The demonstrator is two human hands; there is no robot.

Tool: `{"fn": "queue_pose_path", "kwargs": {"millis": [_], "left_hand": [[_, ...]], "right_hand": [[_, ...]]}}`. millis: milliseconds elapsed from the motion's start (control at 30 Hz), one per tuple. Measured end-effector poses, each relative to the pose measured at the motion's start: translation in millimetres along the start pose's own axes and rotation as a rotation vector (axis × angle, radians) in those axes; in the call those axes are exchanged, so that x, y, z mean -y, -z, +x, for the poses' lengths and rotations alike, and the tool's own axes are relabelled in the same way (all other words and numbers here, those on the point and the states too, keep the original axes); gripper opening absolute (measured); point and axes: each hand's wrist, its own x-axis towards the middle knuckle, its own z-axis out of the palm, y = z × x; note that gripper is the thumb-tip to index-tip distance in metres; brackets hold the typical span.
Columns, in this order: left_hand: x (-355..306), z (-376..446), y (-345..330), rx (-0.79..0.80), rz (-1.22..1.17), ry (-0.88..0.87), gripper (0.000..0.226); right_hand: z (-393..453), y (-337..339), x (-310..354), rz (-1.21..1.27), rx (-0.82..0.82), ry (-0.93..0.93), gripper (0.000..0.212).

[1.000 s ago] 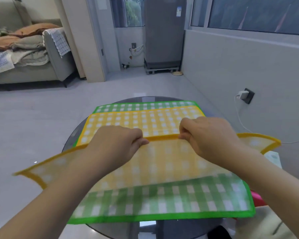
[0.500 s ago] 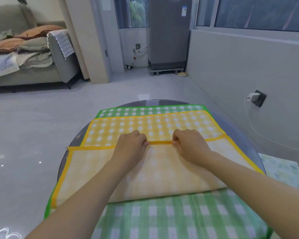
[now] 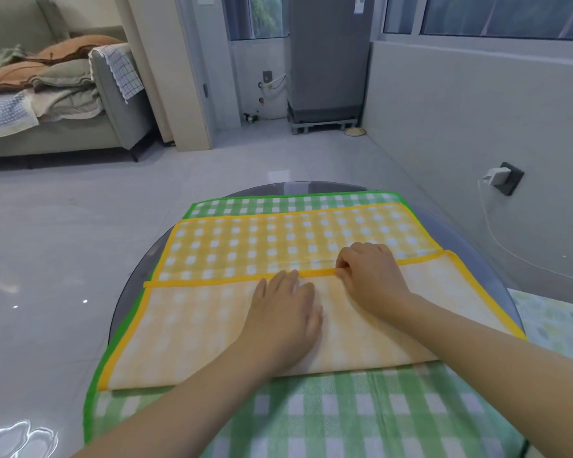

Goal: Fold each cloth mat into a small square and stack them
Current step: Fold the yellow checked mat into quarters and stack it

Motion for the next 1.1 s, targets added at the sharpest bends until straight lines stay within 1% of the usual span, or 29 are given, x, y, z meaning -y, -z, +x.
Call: {"fn": "queue_pose_path", "kwargs": {"millis": [33,100,167,200,233,300,333,367,400,467,567,633,700,800,867,1000,1100], "left_hand": [[-0.4,-3.0,-3.5,0.057,-0.005,0.021,0.054],[0.3,-7.9,-10.5,0.106,-0.011,0.047,0.060],[2.4,-9.7,-16.7,0.098,-0.004,0.050,0.063],[3.1,-10.6,-17.7,0.084,-0.003,0.050,0.064],[3.9,-10.9,-19.0,0.074,0.000,0.049,0.064],[4.5,-10.9,-19.9,0.051,0.013,0.046,0.061],[4.4,-11.0,-19.8,0.037,0.015,0.044,0.060],[4.1,-11.2,-19.5,0.031,0.014,0.041,0.060],[4.2,-11.4,-19.5,0.034,0.013,0.037,0.060],[4.5,-11.6,-19.5,0.046,0.010,0.034,0.059],[5.9,-10.6,-20.8,0.053,0.035,0.034,0.062],[5.9,-10.5,-20.8,0.053,0.042,0.030,0.067],[5.7,-11.3,-20.4,0.057,0.033,0.026,0.065],[4.8,-12.4,-19.7,0.049,0.022,0.020,0.080],[3.9,-12.0,-19.9,0.049,0.024,0.020,0.085],[2.2,-11.8,-19.2,0.058,0.022,0.021,0.087],[2.3,-11.5,-19.4,0.060,0.030,0.026,0.077]], "right_hand": [[-0.4,-0.3,0.1,0.002,-0.004,-0.002,0.011],[-3.4,-1.5,0.2,-0.006,-0.014,-0.007,0.013],[-9.0,-1.6,3.4,-0.036,-0.035,0.013,0.020],[-13.3,-0.5,7.7,-0.042,-0.032,0.022,0.026],[-18.9,1.5,13.8,-0.033,0.000,0.020,0.037],[-33.9,4.4,26.7,0.006,0.105,0.025,0.071],[-42.3,4.5,31.4,0.016,0.167,0.033,0.085],[-49.8,3.6,33.3,0.017,0.226,0.033,0.091],[-56.1,2.2,32.0,0.014,0.273,0.028,0.093],[-63.2,1.6,21.6,0.005,0.319,0.006,0.092],[-66.9,7.2,-5.8,-0.046,0.337,-0.056,0.088],[-70.1,13.7,-27.2,-0.078,0.357,-0.115,0.075],[-73.8,20.5,-47.0,-0.101,0.368,-0.184,0.062],[-79.3,27.1,-67.4,-0.104,0.340,-0.243,0.058],[-80.9,28.5,-71.4,-0.094,0.331,-0.254,0.058],[-77.4,29.8,-65.6,-0.098,0.347,-0.281,0.059],[-66.1,27.7,-46.2,-0.070,0.322,-0.224,0.059]]}}
